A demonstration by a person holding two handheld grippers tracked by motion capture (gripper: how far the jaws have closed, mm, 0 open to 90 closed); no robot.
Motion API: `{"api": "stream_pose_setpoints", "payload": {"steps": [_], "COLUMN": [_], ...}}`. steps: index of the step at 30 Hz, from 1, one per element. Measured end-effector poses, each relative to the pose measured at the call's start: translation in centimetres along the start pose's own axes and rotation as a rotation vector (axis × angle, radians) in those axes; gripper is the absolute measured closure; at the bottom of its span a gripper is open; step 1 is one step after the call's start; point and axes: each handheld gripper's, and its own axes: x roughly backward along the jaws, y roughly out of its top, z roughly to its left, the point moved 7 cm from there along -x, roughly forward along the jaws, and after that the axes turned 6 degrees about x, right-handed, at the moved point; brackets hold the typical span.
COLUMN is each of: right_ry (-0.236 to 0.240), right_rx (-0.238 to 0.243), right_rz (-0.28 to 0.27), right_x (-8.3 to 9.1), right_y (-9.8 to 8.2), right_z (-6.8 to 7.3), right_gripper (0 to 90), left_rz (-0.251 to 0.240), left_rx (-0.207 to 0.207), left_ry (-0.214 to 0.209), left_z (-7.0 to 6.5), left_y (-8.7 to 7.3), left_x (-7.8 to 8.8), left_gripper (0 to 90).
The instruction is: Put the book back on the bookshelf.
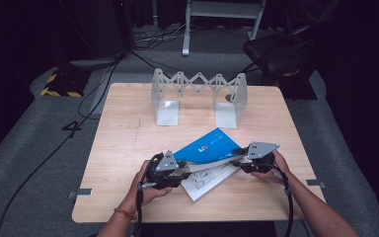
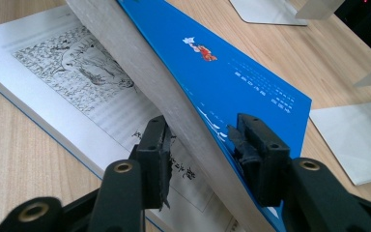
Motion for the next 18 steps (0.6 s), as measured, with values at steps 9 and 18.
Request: {"api": "stream_pose_setpoints", "payload": {"steps": [9,18], "right_ry": [-0.03,-0.026], "right_rx": [0.039,0.072], "right_rz": [0.028,0.035], "right_x": [-0.2,-0.5], "right_y": [1.1,2.2], "right_z": [1.2,2.0], "right_gripper": [63.5,66.1], "left_rz": [0.036,0.087], "left_rx": [-0.029,-0.06], "left_ry": [0.099,0.22], "left_z": [-2.1,-2.1], "left_y": [1.0,1.2], "left_x": [-0.5,-2.0], "left_gripper": [41.3,37.9]}}
